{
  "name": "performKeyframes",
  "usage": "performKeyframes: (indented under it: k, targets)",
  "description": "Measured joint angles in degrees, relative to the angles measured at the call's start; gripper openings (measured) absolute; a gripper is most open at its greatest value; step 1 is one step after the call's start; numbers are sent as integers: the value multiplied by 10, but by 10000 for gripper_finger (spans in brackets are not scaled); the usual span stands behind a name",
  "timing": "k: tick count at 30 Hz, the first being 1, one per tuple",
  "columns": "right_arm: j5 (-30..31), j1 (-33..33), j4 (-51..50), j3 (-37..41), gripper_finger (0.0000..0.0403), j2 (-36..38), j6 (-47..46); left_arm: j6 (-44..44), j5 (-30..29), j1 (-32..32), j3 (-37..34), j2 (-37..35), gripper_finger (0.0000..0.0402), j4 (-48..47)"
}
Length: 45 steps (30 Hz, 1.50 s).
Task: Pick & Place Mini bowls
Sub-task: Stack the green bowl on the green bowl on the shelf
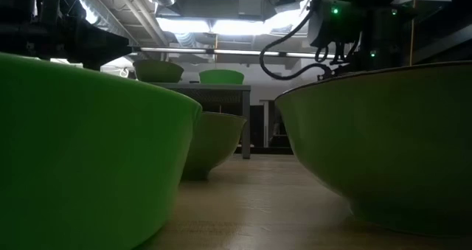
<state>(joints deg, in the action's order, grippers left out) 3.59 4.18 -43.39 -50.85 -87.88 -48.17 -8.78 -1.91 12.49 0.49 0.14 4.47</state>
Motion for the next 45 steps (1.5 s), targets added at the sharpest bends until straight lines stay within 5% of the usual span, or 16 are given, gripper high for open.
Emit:
performKeyframes:
  k: [16,26,45]
  targets:
    - [-8,-79,-13,-29,8,8,157,0,0,0,0,0,125,0]
    - [-8,-138,-10,-89,7,8,312,0,0,0,0,0,125,0]
    - [-5,-197,-15,-258,8,8,450,0,0,0,0,0,125,0]
